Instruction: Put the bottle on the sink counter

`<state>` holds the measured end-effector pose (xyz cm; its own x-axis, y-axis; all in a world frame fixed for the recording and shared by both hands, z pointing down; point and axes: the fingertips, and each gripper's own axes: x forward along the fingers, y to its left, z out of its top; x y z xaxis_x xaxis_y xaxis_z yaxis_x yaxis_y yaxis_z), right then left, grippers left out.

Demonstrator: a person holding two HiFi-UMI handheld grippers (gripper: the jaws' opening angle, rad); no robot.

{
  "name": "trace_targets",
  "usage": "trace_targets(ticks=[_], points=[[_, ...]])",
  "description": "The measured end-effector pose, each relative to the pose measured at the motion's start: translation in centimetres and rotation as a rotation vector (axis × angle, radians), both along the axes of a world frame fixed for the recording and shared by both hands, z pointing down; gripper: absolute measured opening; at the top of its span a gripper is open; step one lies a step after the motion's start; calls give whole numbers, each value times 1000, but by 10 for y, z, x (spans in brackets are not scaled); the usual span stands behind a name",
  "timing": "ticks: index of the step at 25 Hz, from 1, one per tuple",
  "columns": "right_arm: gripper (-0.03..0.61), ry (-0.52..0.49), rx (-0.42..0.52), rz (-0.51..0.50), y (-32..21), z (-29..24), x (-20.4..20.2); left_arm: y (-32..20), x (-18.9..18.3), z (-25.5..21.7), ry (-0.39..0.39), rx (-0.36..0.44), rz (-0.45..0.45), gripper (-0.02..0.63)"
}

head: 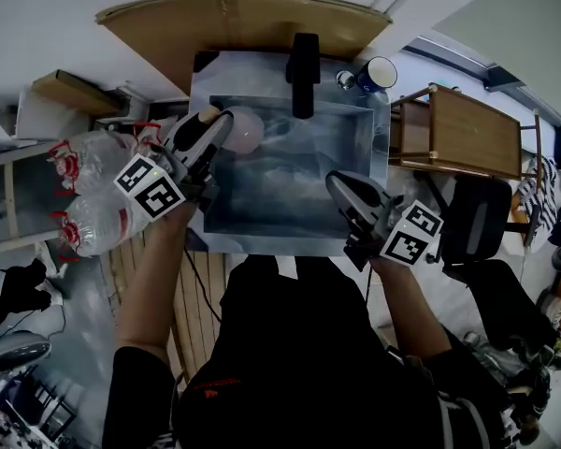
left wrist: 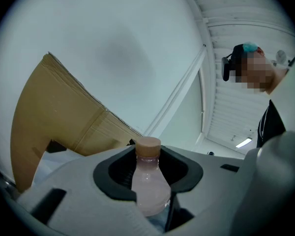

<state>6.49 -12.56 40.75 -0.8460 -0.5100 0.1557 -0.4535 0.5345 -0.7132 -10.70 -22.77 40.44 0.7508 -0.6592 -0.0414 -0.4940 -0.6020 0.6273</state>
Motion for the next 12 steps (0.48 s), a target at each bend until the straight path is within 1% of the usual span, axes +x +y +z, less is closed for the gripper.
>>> trace_targets(ticks=[12], points=[[0,30,-4,-10,-43,32,21,-74,33,51,-202,18,44,137]])
